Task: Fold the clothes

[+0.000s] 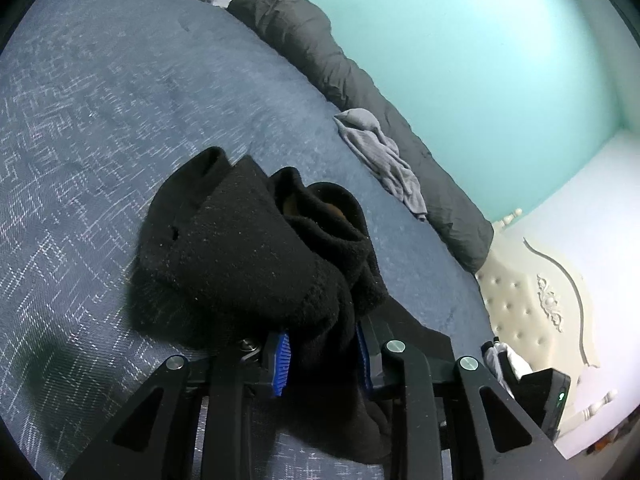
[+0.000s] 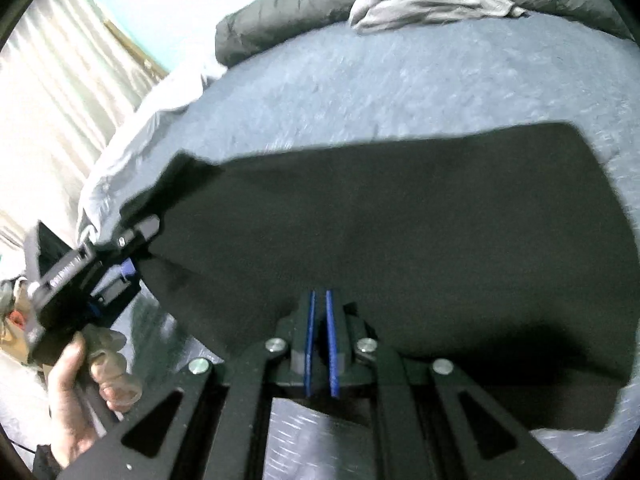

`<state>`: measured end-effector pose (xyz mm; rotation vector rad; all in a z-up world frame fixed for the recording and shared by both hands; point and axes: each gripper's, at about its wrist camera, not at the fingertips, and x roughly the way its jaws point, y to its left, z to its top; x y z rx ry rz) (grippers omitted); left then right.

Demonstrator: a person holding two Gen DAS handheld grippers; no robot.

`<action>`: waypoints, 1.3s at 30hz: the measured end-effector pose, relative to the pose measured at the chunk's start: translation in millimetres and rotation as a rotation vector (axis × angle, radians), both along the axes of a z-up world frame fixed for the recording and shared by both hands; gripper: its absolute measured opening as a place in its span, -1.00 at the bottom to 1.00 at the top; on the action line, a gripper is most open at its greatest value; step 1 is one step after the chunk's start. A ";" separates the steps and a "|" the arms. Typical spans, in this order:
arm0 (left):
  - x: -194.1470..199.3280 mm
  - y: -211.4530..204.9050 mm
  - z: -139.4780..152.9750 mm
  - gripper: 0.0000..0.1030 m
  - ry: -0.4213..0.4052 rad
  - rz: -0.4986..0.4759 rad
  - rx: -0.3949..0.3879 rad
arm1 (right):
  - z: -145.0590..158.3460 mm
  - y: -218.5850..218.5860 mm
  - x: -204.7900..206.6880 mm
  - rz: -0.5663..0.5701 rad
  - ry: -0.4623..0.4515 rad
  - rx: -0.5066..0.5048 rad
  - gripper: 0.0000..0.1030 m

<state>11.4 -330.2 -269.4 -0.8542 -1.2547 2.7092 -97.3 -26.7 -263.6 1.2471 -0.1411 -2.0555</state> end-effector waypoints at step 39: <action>-73.9 294.1 33.2 -0.48 -0.111 -0.512 -0.601 | -6.2 188.0 -68.5 -0.201 -0.113 -0.330 -0.88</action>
